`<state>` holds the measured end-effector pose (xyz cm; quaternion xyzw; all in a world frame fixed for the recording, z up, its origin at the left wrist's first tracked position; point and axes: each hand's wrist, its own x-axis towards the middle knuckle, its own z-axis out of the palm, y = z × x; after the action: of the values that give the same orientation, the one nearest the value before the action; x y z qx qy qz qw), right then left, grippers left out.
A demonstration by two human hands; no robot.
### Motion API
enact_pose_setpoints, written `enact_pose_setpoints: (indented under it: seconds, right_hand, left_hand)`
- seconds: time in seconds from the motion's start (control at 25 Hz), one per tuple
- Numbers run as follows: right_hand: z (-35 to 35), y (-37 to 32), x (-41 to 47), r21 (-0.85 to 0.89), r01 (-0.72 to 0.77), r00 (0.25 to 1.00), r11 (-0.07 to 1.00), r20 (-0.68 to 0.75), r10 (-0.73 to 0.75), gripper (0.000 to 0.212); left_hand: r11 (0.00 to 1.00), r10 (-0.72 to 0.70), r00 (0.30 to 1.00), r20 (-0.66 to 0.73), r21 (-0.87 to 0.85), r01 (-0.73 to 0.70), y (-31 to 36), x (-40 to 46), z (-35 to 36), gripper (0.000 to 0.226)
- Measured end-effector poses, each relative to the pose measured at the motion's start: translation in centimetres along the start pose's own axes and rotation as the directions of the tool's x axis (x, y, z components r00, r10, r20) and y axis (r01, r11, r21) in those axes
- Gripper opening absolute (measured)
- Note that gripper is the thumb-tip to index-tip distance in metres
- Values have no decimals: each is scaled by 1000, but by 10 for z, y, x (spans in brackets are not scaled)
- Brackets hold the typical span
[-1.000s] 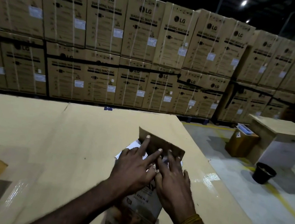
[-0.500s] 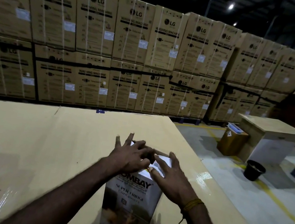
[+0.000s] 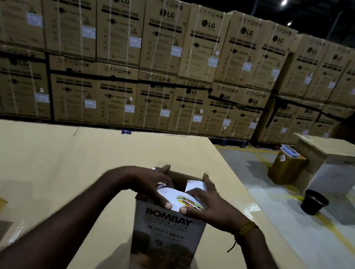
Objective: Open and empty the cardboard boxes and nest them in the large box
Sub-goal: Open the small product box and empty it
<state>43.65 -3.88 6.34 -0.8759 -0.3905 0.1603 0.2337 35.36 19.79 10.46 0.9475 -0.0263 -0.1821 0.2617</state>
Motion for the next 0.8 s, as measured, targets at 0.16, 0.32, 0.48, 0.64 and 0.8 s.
enact_pose_setpoints:
  seconds: [0.16,0.32,0.48,0.64,0.8]
  right_hand:
    - [-3,-6,7,-38,30,998,999,-53,-32,80]
    - [0,-16,2,-46,103,952,994,-285,-112,68]
    - [14,-17,-17,-109,239,836,965,-483,-262,42]
    - [33,-20,-33,-107,286,798,952,-524,-298,39]
    - [31,-24,-45,3,436,775,900,-510,-374,32]
  left_hand:
    - [996,72,996,-62,-48,-75,2,-7,-1,49]
    - [991,127,915,-383,81,-104,14,-17,9,49]
    - [978,161,859,-487,197,-72,8,-31,31,64]
    - [981,191,903,-386,58,-183,-2,-49,44,55]
    - [947,207,904,-375,-156,-281,-9,-55,43,49]
